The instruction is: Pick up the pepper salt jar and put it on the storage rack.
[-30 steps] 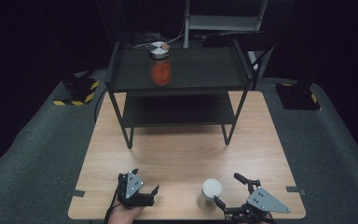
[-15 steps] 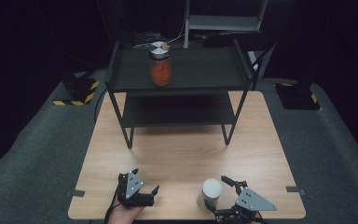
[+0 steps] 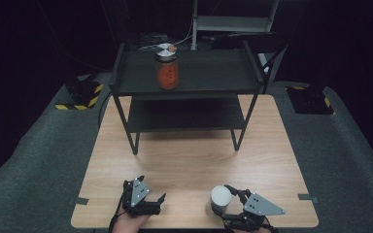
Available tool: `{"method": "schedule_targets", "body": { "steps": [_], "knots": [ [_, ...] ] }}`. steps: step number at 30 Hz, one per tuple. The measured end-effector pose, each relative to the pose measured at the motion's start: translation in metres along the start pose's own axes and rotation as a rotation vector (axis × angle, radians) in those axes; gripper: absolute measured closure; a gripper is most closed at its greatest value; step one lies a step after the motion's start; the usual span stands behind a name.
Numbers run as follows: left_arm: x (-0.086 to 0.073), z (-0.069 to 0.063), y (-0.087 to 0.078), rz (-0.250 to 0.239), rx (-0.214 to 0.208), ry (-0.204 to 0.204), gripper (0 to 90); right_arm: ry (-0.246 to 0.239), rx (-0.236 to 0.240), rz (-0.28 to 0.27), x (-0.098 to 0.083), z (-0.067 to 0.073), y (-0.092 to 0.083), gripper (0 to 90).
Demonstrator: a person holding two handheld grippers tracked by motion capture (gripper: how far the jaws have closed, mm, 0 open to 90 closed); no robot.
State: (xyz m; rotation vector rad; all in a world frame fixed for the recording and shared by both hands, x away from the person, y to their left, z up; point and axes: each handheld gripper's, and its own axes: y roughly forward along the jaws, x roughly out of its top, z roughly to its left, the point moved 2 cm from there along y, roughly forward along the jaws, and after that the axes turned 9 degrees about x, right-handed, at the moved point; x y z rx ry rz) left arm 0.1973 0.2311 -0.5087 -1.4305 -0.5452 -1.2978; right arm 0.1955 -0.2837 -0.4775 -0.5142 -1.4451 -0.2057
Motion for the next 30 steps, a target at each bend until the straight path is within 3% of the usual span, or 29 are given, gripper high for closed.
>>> {"method": "schedule_targets", "body": {
  "steps": [9,30],
  "knots": [
    [-0.0001,0.0002,-0.0001,-0.001,0.0,-0.001,0.4,-0.008,0.006,0.001,-0.0023,-0.0007,0.0018,31.6],
    [0.0001,0.0,-0.0002,0.002,0.001,-0.003,0.4,-0.024,0.003,-0.013,-0.0055,0.0011,0.0015,32.8]
  ]
}}
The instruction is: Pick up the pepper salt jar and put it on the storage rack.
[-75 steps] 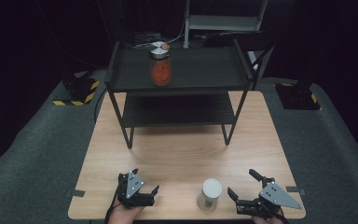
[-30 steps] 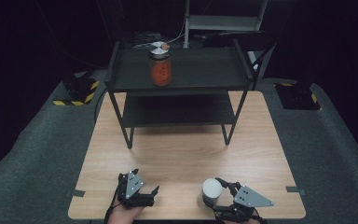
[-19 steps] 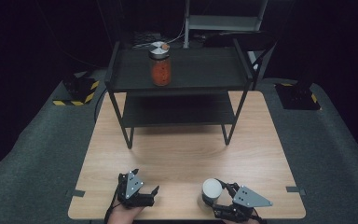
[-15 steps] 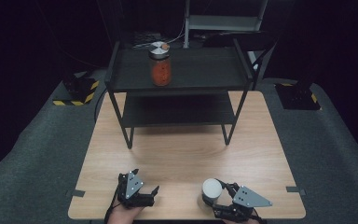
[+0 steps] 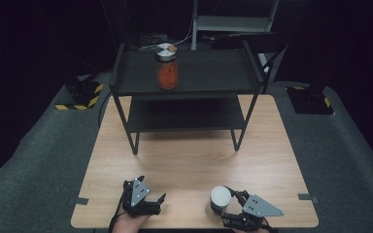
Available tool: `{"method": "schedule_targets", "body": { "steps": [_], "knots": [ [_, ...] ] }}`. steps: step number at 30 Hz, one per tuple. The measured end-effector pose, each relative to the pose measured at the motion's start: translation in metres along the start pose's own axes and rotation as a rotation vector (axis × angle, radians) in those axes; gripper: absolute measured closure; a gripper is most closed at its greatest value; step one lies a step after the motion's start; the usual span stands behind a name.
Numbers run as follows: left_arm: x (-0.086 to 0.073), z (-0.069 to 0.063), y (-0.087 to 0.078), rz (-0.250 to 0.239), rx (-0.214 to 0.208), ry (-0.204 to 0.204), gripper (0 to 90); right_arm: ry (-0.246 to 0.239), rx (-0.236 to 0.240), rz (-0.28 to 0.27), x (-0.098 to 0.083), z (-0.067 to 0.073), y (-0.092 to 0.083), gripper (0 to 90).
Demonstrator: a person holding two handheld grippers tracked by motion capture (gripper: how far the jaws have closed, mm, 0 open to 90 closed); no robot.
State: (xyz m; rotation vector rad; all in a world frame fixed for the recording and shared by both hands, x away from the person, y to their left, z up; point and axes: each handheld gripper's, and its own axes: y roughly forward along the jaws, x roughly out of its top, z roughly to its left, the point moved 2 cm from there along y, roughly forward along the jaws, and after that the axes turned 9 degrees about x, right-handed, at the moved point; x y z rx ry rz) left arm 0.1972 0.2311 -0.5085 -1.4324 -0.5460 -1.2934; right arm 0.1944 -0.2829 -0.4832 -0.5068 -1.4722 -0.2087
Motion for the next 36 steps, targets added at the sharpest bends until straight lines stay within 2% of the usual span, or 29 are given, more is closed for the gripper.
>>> {"method": "schedule_targets", "body": {
  "steps": [13,18,22,26,33,36],
  "knots": [
    [0.0,0.0,0.0,0.004,-0.002,0.001,0.4,0.015,-0.05,-0.047,0.007,0.0,-0.014,32.9],
    [0.003,-0.003,0.0,0.015,0.0,0.023,0.4,0.016,-0.082,-0.064,0.013,0.0,-0.023,32.9],
    [0.002,-0.003,0.0,0.015,-0.002,0.019,0.4,0.026,-0.1,-0.077,0.017,-0.001,-0.027,32.9],
    [0.002,-0.001,0.0,0.016,-0.009,0.009,0.4,0.026,-0.123,-0.083,0.024,-0.001,-0.03,32.9],
    [0.005,0.0,0.001,0.035,-0.02,0.025,0.4,0.024,-0.155,-0.115,0.043,-0.001,-0.035,32.9],
    [0.004,0.001,0.0,0.033,-0.021,0.015,0.4,0.028,-0.163,-0.122,0.051,-0.001,-0.036,32.9]
  ]
}}
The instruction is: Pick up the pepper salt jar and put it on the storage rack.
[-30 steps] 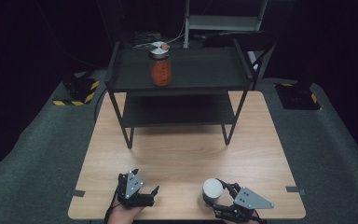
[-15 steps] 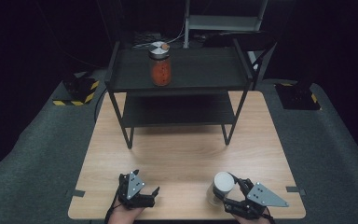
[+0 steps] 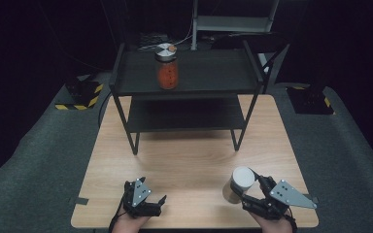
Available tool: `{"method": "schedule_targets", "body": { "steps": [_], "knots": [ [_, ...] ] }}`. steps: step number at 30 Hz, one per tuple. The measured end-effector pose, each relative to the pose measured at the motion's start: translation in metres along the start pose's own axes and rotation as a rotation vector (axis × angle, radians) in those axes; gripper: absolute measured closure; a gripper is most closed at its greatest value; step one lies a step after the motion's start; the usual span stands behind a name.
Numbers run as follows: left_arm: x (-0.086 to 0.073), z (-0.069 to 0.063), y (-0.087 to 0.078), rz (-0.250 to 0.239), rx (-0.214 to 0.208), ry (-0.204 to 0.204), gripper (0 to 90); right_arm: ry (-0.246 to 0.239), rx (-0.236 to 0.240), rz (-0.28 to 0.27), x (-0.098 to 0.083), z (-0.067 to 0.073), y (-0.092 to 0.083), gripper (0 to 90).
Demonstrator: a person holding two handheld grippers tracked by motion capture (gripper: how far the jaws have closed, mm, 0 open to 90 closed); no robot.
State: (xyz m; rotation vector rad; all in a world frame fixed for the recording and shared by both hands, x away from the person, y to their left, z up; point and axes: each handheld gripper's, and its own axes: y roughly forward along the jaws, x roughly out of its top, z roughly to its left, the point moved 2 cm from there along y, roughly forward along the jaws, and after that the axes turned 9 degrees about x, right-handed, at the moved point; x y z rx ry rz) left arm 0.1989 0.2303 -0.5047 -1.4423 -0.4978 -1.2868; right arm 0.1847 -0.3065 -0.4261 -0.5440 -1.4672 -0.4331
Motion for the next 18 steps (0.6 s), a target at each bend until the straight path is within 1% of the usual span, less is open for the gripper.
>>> {"method": "schedule_targets", "body": {
  "steps": [2,4,6,7,8,10,12,17,18],
  "knots": [
    [-0.001,0.0,0.0,-0.003,-0.002,-0.001,0.4,0.001,0.0,-0.003,0.003,0.0,0.0,32.9],
    [-0.002,0.001,-0.001,-0.007,-0.01,0.001,0.4,0.003,-0.006,-0.025,0.01,0.0,0.0,32.9],
    [-0.002,0.002,-0.001,-0.008,-0.013,0.0,0.4,0.002,-0.007,-0.029,0.012,0.0,0.0,32.9],
    [-0.002,0.003,-0.001,-0.008,-0.016,-0.007,0.4,-0.001,-0.006,-0.039,0.016,0.0,0.0,32.9],
    [-0.002,0.003,-0.001,-0.008,-0.016,-0.007,0.4,-0.001,-0.006,-0.039,0.016,0.0,0.0,32.9],
    [-0.003,0.003,-0.002,-0.014,-0.014,-0.015,0.4,-0.018,-0.002,-0.055,0.025,-0.001,0.001,33.0],
    [-0.003,0.003,-0.002,-0.015,-0.014,-0.012,0.4,-0.021,-0.003,-0.059,0.028,-0.001,0.001,33.0],
    [-0.002,0.001,-0.001,-0.011,-0.008,0.002,0.4,-0.038,-0.014,-0.071,0.049,-0.001,0.006,33.0],
    [-0.002,0.001,-0.002,-0.01,-0.007,-0.002,0.4,-0.043,-0.013,-0.077,0.056,-0.002,0.008,33.0]
  ]
}}
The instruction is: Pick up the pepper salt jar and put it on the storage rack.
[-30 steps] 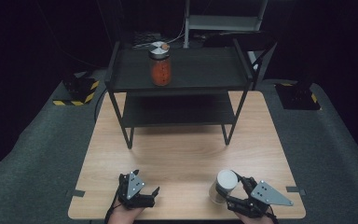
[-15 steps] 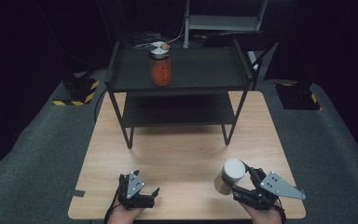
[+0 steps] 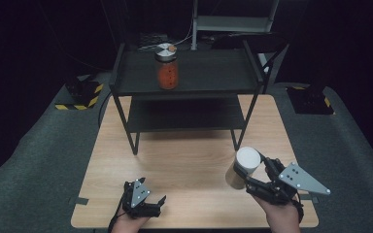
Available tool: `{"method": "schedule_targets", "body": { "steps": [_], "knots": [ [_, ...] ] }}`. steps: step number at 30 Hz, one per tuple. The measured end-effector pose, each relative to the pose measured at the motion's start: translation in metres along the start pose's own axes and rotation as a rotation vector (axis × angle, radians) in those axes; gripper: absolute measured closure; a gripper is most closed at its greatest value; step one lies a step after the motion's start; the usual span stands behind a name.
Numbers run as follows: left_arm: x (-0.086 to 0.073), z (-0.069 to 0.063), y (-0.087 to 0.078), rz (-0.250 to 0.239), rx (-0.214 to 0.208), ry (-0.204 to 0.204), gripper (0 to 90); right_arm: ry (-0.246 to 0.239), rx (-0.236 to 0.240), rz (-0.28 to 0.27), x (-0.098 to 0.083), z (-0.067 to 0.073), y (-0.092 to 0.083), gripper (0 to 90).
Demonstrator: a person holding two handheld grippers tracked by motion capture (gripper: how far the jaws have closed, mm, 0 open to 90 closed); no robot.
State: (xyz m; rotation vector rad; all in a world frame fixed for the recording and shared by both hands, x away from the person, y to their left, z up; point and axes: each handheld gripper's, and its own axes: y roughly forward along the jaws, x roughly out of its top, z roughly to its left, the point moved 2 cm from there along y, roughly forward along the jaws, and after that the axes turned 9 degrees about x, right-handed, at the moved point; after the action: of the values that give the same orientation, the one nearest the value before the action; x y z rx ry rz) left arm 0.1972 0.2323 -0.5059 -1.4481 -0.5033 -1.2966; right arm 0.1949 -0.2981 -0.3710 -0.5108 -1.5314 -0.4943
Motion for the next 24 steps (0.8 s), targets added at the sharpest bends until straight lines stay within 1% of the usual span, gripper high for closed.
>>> {"method": "schedule_targets", "body": {
  "steps": [1,3,4,5,8,10,11,14,16,17,18,19,20,23,24],
  "knots": [
    [0.0,0.0,0.0,0.0,0.0,0.0,0.4,0.0,0.0,0.0,0.0,0.0,0.0,33.0],
    [0.0,0.0,0.0,-0.002,0.0,-0.001,0.4,-0.008,0.0,-0.004,0.007,-0.001,0.003,33.0],
    [-0.001,0.0,0.0,-0.003,-0.001,-0.003,0.4,-0.017,0.0,-0.009,0.013,-0.001,0.006,33.0],
    [-0.001,0.001,0.0,-0.004,-0.002,-0.003,0.4,-0.017,0.0,-0.009,0.013,-0.001,0.006,33.0],
    [-0.001,0.002,0.0,-0.004,-0.005,-0.007,0.4,-0.018,0.001,-0.015,0.022,-0.002,0.012,33.0],
    [-0.001,0.002,0.0,-0.005,-0.007,-0.007,0.4,-0.032,0.002,-0.02,0.03,-0.002,0.017,33.1],
    [-0.001,0.002,0.0,-0.005,-0.007,-0.007,0.4,-0.032,0.002,-0.02,0.03,-0.002,0.017,33.1],
    [-0.001,0.002,0.0,-0.004,-0.009,-0.007,0.4,-0.04,0.002,-0.027,0.041,-0.001,0.025,33.0],
    [-0.001,0.002,0.0,-0.004,-0.01,-0.006,0.4,-0.039,0.003,-0.032,0.044,-0.001,0.027,33.0],
    [-0.001,0.003,0.0,-0.005,-0.011,-0.009,0.4,-0.039,0.005,-0.039,0.049,-0.002,0.03,33.1],
    [-0.001,0.003,0.0,-0.005,-0.011,-0.009,0.4,-0.039,0.005,-0.039,0.049,-0.002,0.03,33.1],
    [-0.001,0.003,0.0,-0.006,-0.012,-0.014,0.4,-0.041,0.005,-0.046,0.054,-0.001,0.034,33.1],
    [-0.001,0.003,0.0,-0.006,-0.012,-0.014,0.4,-0.041,0.005,-0.046,0.054,-0.001,0.034,33.1],
    [-0.002,0.004,0.0,-0.009,-0.014,-0.019,0.4,-0.039,0.005,-0.056,0.065,-0.001,0.041,33.1],
    [-0.002,0.004,0.0,-0.009,-0.014,-0.019,0.4,-0.039,0.005,-0.056,0.065,-0.001,0.041,33.1]
  ]
}}
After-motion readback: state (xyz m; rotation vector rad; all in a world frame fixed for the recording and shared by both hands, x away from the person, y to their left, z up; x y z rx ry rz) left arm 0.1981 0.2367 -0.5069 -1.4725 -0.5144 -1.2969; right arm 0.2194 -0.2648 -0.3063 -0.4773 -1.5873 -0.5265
